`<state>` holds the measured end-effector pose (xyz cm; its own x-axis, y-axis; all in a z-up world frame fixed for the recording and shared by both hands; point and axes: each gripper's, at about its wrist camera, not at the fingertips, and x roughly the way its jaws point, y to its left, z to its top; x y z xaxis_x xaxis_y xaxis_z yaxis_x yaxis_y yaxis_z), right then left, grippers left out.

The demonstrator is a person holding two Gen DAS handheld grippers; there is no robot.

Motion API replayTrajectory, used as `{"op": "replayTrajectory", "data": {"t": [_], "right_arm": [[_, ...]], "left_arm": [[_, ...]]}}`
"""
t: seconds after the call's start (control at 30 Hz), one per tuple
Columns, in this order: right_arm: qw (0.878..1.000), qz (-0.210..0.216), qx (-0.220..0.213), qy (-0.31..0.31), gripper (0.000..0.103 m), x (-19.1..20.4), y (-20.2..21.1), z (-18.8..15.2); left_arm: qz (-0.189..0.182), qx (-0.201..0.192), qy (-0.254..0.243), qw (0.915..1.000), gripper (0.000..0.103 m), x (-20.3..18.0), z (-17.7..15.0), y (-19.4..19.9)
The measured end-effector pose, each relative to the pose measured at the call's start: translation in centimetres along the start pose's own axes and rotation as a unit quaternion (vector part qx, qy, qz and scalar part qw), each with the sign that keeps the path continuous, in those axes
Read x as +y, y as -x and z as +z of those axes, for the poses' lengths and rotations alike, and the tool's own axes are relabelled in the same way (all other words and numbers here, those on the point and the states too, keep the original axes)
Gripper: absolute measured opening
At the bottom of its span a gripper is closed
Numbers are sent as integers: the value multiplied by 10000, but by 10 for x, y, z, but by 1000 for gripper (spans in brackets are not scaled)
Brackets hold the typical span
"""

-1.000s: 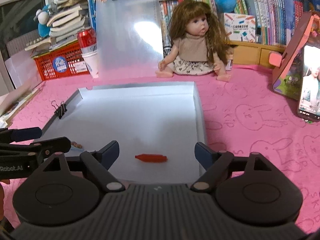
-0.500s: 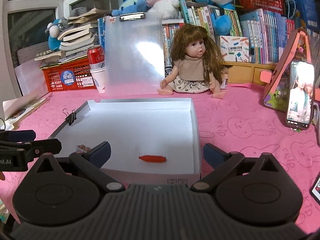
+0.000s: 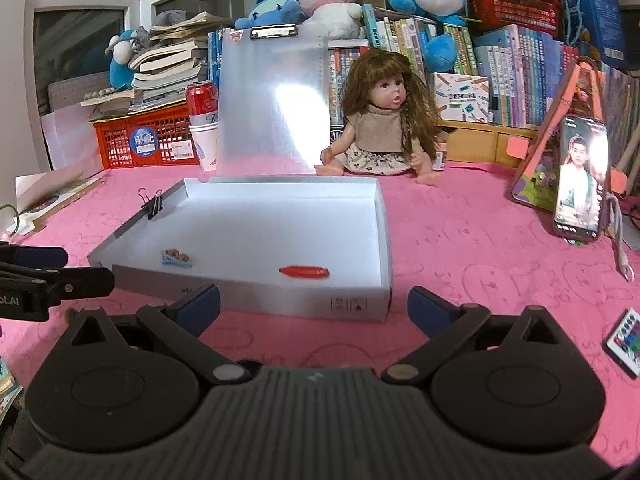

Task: Organize rigid objects
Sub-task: 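Move both tools back toward the remaining items on the tablecloth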

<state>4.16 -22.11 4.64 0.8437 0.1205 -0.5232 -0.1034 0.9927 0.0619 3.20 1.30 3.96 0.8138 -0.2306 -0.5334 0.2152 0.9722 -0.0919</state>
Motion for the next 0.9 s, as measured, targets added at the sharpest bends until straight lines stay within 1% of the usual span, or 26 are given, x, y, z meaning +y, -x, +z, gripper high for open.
{"op": "replayTrajectory", "data": {"t": [0.1, 0.27, 0.37, 0.47, 0.5, 0.53, 0.57, 0.67, 0.7, 0.83, 0.9], "right_arm": [[10000, -10, -44, -73, 103, -1, 7, -9], [9999, -37, -118, -113, 103, 1, 20, -24], [9997, -68, -232, -36, 102, 5, 28, -33], [9997, -50, -256, 17, 98, 10, 33, -41], [9997, -23, -263, 12, 96, 10, 34, -44], [9997, 2, -263, 0, 95, 11, 35, -47], [9997, 23, -256, -16, 94, 11, 35, -50], [9996, 108, -233, -106, 88, 12, 36, -56], [9996, 137, -223, -131, 85, 13, 37, -57], [9996, 227, -176, -22, 77, 20, 35, -62], [9997, 134, -128, 127, 67, 25, 33, -62]], "left_arm": [[49, -36, -14, 10000, 94, 1, -9, 7], [80, 24, 0, 10000, 93, 2, -24, 16], [118, 10, 17, 9999, 91, 2, -30, 20], [136, 7, 75, 9999, 79, 3, -36, 26], [119, 9, 122, 9999, 71, 4, -37, 28], [79, 23, 173, 9998, 66, 5, -39, 30], [33, 49, 209, 9998, 65, 6, -39, 31], [-86, 138, 261, 9995, 55, 5, -42, 33], [-95, 166, 259, 9995, 53, 5, -43, 33], [-67, 283, 245, 9993, 52, 2, -48, 26], [-18, 297, 273, 9992, 52, 2, -50, 21]]}}
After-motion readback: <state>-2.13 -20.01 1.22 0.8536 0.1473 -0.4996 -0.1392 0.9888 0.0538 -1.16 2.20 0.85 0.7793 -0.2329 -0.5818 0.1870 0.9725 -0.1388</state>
